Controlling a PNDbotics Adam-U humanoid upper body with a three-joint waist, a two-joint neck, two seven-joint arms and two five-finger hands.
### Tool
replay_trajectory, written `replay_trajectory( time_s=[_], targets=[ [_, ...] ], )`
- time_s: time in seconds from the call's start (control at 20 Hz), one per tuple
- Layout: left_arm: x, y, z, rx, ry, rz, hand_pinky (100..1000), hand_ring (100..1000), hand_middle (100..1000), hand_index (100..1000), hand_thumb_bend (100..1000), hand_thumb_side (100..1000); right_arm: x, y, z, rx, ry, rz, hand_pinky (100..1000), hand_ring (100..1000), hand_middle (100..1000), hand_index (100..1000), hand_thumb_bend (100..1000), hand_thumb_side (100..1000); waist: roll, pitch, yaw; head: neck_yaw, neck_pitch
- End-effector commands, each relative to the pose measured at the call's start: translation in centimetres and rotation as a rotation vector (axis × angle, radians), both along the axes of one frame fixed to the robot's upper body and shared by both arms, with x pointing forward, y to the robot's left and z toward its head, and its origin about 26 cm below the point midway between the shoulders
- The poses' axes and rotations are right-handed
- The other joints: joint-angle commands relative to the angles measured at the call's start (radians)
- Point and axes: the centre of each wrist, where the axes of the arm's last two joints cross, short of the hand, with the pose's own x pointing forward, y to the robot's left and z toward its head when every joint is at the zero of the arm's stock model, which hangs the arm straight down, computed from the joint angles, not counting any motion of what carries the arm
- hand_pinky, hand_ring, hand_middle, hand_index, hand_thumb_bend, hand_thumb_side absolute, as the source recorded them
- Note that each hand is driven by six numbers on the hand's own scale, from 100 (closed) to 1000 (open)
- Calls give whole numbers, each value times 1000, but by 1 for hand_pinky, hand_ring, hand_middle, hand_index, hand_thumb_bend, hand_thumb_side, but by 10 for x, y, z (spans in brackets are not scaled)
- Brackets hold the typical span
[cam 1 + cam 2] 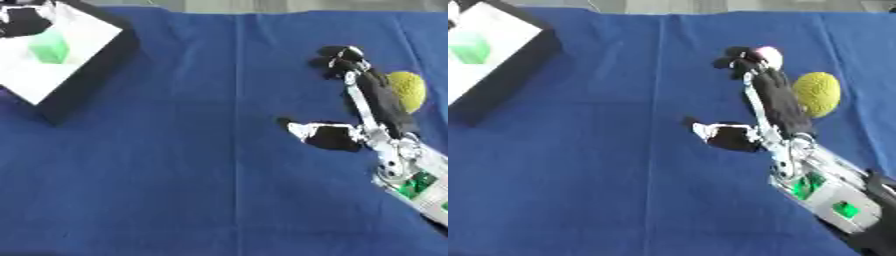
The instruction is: Pick up the objects with one hand, pass them to the other hand, and then place them into the box on the other side of the table.
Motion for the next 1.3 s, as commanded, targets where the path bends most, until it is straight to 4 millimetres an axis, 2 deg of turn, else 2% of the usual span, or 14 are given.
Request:
replay_trajectory(
  time_s=[0.05, 0.75, 1.05, 1.3],
  targets=[
    [-17, 7, 18, -18, -46, -10, 790, 676, 586, 732, 100, 248, 0, -11, 7, -8, -17, -41, 115, 694, 840, 775, 649, 296, -1, -25, -6, -10, 6],
    [-22, 16, 13, -41, -33, 12, 793, 675, 582, 725, 100, 250, -6, -57, -5, -8, 29, -224, 121, 704, 840, 776, 648, 309, -10, -34, -25, -17, 14],
    [-25, 16, 14, -51, -41, -2, 794, 675, 582, 725, 100, 250, -4, -83, 14, 28, 12, -298, 125, 708, 846, 775, 648, 307, -9, -33, -26, -25, 11],
    [-25, 14, 15, -53, -45, -7, 795, 676, 582, 725, 100, 250, -4, -105, 42, 38, 42, -338, 127, 719, 856, 780, 651, 314, -8, -27, -19, -35, 8]
  ],
)
